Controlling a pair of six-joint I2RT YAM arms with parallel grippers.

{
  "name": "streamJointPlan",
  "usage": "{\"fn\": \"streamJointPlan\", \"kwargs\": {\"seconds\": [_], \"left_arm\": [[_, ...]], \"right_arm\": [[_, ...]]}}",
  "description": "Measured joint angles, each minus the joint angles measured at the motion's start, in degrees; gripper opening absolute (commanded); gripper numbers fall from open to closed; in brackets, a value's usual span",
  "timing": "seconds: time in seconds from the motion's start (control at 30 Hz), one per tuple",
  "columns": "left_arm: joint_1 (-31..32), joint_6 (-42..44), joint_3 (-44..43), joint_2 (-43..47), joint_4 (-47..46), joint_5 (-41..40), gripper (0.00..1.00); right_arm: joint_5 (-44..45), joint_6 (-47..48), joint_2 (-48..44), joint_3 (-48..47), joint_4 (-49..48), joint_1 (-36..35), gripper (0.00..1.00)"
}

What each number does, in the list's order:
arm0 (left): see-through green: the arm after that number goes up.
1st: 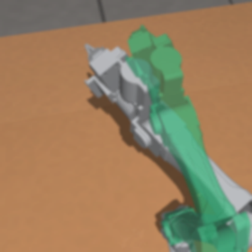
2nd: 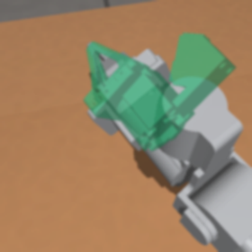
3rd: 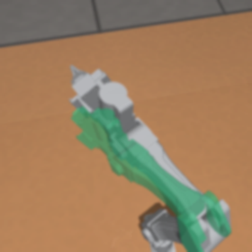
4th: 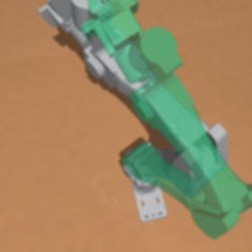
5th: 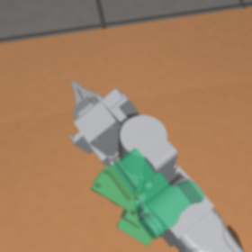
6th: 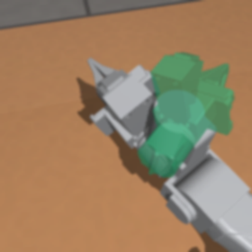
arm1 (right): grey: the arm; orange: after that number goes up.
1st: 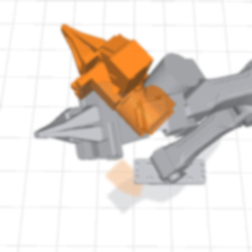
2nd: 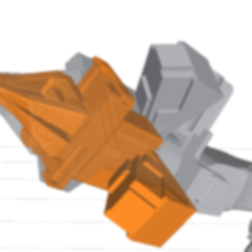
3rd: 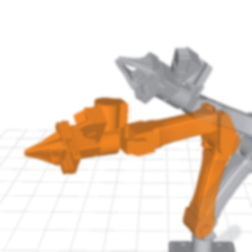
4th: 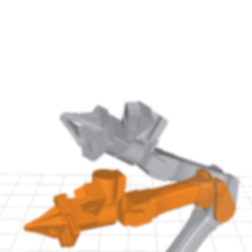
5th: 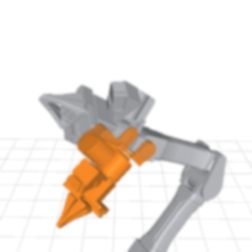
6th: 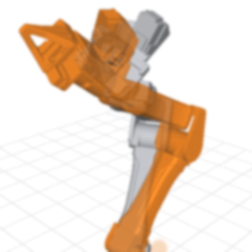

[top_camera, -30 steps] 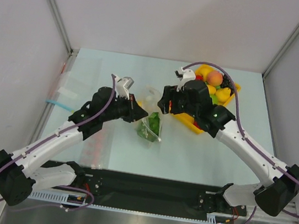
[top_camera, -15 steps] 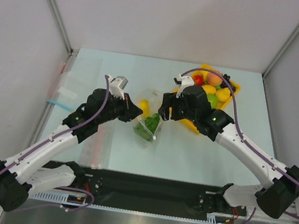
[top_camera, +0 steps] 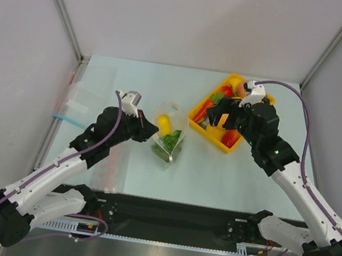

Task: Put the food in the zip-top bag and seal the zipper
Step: Pick up the fake fruit from the bin.

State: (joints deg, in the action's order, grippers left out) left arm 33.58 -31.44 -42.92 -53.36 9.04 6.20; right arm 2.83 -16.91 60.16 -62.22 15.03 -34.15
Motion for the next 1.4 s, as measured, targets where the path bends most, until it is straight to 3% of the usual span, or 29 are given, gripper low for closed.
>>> {"fn": "streamJointPlan", "kwargs": {"seconds": [0.17,0.43,0.8,1.0,1.07,1.2,1.4], "left_arm": [[0.0,0.0,1.0,2.6,-0.5,-0.1,0.0],[0.0,0.0,3.7,4.6,-3.7,0.1,0.0],[0.0,0.2,4.2,5.2,-4.3,-0.5,0.0],[0.0,0.6,4.3,5.4,-4.3,-0.6,0.0],[0.0,0.6,4.3,5.4,-4.3,-0.7,0.0],[0.0,1.0,4.3,5.5,-4.3,-1.1,0.0],[0.0,1.1,4.3,5.6,-4.3,-1.4,0.0]], "right_arm": [[1.8,-2.8,5.7,0.0,-0.1,6.8,0.99],[5.2,-5.3,23.5,-1.7,1.4,12.3,1.0],[7.8,-4.4,42.2,-14.8,2.1,15.6,0.99],[8.3,-4.3,47.8,-16.1,2.6,16.1,0.93],[8.3,-4.3,49.1,-16.1,3.0,16.2,0.87],[7.3,-4.4,49.5,-16.0,3.1,16.3,0.63],[6.1,-4.9,45.5,-11.0,1.2,16.3,0.56]]}}
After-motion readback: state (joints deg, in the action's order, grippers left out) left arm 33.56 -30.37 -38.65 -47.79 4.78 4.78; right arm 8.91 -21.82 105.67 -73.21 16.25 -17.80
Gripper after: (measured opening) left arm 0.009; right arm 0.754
